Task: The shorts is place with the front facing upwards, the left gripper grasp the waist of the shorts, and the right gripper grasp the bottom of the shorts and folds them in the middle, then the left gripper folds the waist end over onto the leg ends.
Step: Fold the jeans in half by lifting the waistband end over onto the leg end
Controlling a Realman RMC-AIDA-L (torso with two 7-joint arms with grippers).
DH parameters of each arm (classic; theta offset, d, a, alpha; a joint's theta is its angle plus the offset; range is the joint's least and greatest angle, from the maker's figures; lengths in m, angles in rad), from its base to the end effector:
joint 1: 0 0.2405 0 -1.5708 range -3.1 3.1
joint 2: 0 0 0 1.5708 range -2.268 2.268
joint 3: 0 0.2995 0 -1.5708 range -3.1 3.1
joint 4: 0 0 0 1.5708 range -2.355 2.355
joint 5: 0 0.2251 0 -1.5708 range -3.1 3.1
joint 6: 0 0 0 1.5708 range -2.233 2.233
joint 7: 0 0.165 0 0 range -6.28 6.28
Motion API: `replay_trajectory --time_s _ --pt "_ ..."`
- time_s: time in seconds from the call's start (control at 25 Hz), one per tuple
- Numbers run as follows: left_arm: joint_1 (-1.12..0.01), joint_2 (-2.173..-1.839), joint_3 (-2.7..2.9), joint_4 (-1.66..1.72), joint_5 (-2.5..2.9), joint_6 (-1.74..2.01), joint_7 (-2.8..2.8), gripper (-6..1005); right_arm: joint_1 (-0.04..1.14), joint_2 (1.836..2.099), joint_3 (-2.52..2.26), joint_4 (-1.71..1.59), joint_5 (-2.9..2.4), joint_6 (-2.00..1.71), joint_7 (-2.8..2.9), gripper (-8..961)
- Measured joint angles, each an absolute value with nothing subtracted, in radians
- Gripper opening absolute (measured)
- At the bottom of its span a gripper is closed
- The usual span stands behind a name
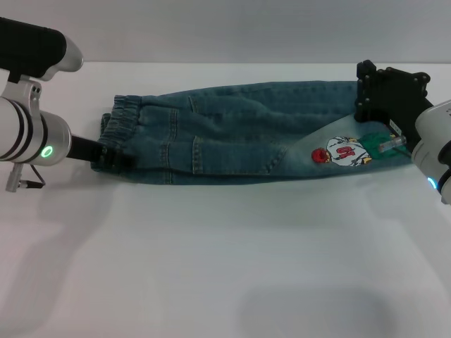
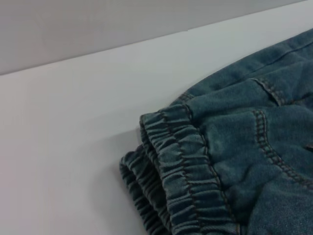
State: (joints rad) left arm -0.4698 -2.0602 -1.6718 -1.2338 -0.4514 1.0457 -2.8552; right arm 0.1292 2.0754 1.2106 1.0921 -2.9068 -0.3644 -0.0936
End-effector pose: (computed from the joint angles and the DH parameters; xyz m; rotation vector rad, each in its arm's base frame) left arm -0.2812 0.4265 -0.0378 -2.1343 -1.1172 0.2204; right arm 0.2680 0.3822 -0.0650 -1.8566 0.4282 0.5213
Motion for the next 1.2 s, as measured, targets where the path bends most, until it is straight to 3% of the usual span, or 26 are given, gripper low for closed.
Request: replay_trajectory --time_s 0.44,0.56,0.76,1.2 --pt "-0.447 -2.063 -1.662 -1.235 -0.486 1.015 -2.822 777 0.122 2.074 1.220 1.109 -2.908 -0.363 -0.094 0" --pt "-0.437 -2.063 -1.662 -1.245 -0.486 1.015 -2.825 541 0.121 2.074 1.220 1.110 -2.910 -0.363 -0.094 0" --pt "-0.429 -2.063 -1.663 -1.252 -0.487 1.015 -2.825 328 0.119 2.074 1.221 1.111 -2.910 -0.363 -0.094 0" --pt "-0.405 -2.063 -1.664 -1.300 -0.488 1.013 -2.827 193 0.116 2.075 1.221 1.105 -2.908 -0.364 -0.094 0"
